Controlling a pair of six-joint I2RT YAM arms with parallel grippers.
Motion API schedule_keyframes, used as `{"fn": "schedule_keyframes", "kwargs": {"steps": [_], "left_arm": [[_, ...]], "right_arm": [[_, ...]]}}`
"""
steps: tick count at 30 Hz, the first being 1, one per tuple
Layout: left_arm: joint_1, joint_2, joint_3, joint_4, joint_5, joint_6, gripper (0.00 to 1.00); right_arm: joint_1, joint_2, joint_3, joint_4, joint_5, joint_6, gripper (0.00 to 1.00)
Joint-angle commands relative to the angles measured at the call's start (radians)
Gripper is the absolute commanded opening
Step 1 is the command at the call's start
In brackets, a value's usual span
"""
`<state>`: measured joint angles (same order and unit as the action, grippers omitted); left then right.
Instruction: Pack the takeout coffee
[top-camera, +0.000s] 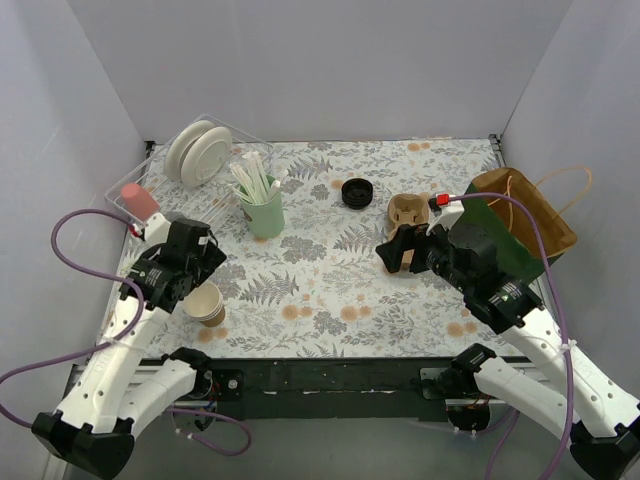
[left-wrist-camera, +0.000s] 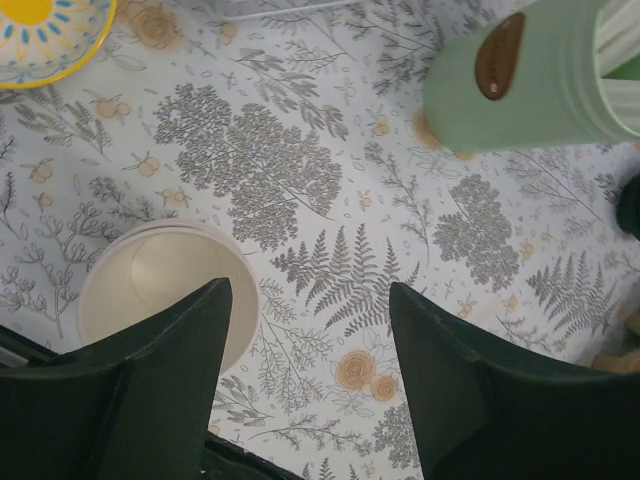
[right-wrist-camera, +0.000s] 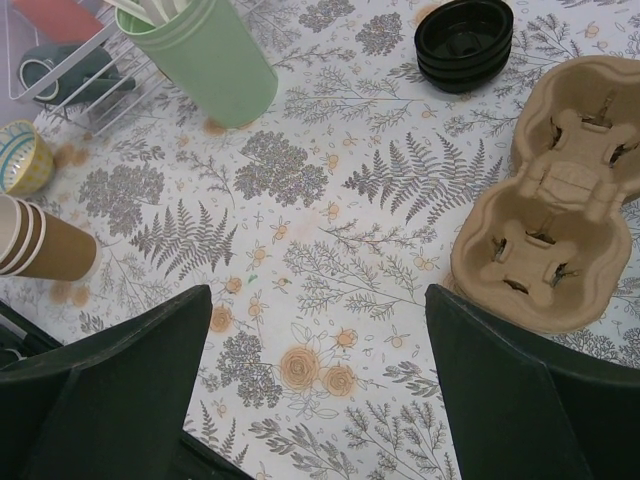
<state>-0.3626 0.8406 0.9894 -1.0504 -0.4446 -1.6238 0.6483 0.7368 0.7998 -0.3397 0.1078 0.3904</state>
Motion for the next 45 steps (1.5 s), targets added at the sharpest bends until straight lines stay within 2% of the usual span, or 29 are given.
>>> {"fn": "schedule_keyframes", "kwargs": {"steps": [1,6,11,24,28,29,31,45], "left_arm": [[0.001,0.069,-0.023,-0.106,-0.103,-0.126,0.62],[0.001,0.095,-0.070,-0.062,-0.083,-0.105,0.55],[0.001,0.107,-0.109,-0.025,-0.071,-0.105,0.53],[0.001,0.167,-0.129,-0.023,-0.088,-0.137,0.33],[0.001,0.170,-0.130,-0.019,-0.086,-0.134,0.16],[0.001,0.170,-0.124,-0.020,-0.088,-0.133,0.08],[0.001,0.176,-0.117,-0.017,-0.088,-0.119,0.00],[-0.001,0.244,0.026,-0.106,-0.167,-0.059,0.00]], "right_arm": [[-0.001,-0.019,-0.011,0.047,-0.014,-0.015,0.95],[-0.001,-0.016,-0.020,0.050,-0.028,-0.018,0.94],[-0.001,-0.010,-0.024,0.044,-0.034,-0.022,0.94],[-0.001,-0.014,-0.025,0.036,-0.026,-0.039,0.93],[-0.001,-0.019,-0.028,0.030,-0.013,-0.048,0.93],[-0.001,-0.022,-0.028,0.028,-0.011,-0.048,0.93],[-0.001,-0.020,-0.028,0.027,-0.003,-0.054,0.93],[-0.001,-0.020,-0.037,0.022,0.010,-0.061,0.93]]}}
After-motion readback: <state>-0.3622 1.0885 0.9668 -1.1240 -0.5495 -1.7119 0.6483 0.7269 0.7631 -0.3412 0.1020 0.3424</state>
